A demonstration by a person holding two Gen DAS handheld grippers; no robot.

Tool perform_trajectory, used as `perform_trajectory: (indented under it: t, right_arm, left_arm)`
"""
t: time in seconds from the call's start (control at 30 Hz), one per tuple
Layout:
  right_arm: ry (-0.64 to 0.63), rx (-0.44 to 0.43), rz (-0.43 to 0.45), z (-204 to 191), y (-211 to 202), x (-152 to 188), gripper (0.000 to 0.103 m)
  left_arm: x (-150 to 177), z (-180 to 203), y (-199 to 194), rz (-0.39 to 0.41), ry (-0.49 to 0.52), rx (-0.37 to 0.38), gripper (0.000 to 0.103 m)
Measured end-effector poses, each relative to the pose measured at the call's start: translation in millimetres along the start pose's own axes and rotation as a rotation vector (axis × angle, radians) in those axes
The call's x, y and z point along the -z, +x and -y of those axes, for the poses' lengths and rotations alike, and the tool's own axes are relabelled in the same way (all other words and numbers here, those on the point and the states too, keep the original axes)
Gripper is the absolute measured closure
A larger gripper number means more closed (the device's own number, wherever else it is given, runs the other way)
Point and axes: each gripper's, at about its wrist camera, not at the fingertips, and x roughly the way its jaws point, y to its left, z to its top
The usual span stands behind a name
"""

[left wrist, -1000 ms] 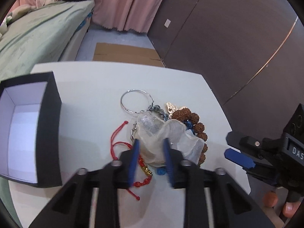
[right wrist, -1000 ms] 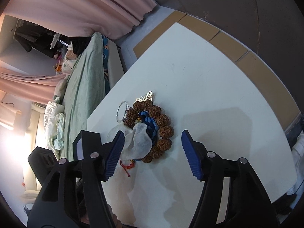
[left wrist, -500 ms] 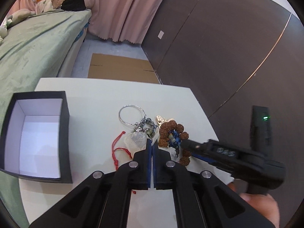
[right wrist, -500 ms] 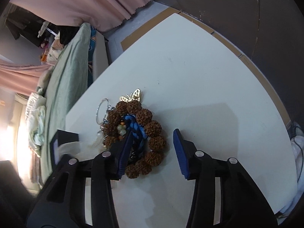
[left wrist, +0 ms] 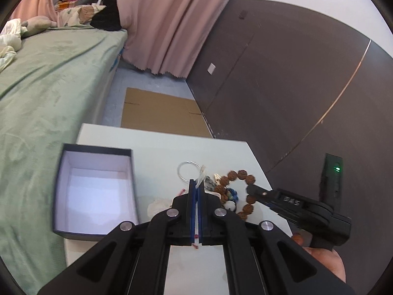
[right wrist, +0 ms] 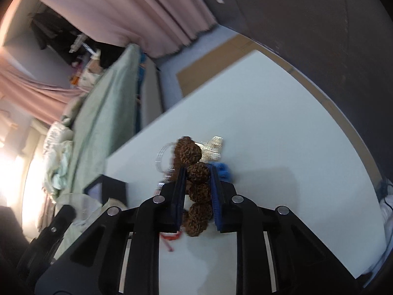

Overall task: Organize jewelry
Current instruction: 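Grasp the white cloth pouch with the left tool while the right tool grasps the brown wooden bead bracelet, then drop the pouch into the black box with the left tool while the right tool lowers the bead bracelet in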

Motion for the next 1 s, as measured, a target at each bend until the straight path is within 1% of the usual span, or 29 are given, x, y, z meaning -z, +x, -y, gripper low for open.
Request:
perform_trajectory:
  t: [0.23, 0.3, 0.53, 0.6, 0.63, 0.67, 0.7, 0.73, 0.87, 1.0]
  right_arm:
    - [-0.055, -0.122, 0.042, -31.0, -9.4, 2.8, 0.083]
    - [-0.061, -0.151, 0.051, -36.8, -12.0, 3.4, 0.083]
    - [-0.069, -0.293, 0.077, -61.7, -17.7, 7.7, 0.083]
    - [-0.071, -0.332, 0.082, -69.6, -17.5, 9.0, 0.083]
    - [-0.073, -0.348, 0.083, -72.1, -17.8, 9.6, 0.083]
    - [-0.074, -0.369, 0.083, -74.9, -18.0, 10.2, 0.083]
    - [-0.077, -0.387, 0.084, -76.4, -19.0, 10.7, 0.083]
    - [-0.084, -0.403, 0.084, -80.9, -18.8, 11.7, 0.083]
    - [-0.113, -0.454, 0.080, -98.8, -15.3, 17.7, 0.083]
    - [-0.145, -0.475, 0.062, -118.0, -6.6, 24.9, 0.083]
  left_arm:
    - [-9.8, -26.2, -22.9, 0.038, -0.042, -0.021, 0.103]
    - [-11.9, -33.2, -24.6, 0.042, -0.054, -0.029, 0.103]
    - [-18.2, -60.0, -32.9, 0.063, -0.116, -0.067, 0.103]
    - [-20.6, -66.5, -35.2, 0.065, -0.134, -0.078, 0.100]
    - [-21.8, -70.6, -35.0, 0.056, -0.148, -0.083, 0.092]
    - [-22.1, -73.2, -35.9, 0.054, -0.160, -0.084, 0.068]
    - [-21.9, -76.5, -38.6, 0.065, -0.174, -0.082, 0.055]
    - [-21.5, -79.3, -43.8, 0.094, -0.184, -0.078, 0.043]
    - [-25.0, -84.6, -56.7, 0.125, -0.182, -0.087, 0.043]
    - [-26.4, -94.8, -65.8, 0.144, -0.207, -0.099, 0.039]
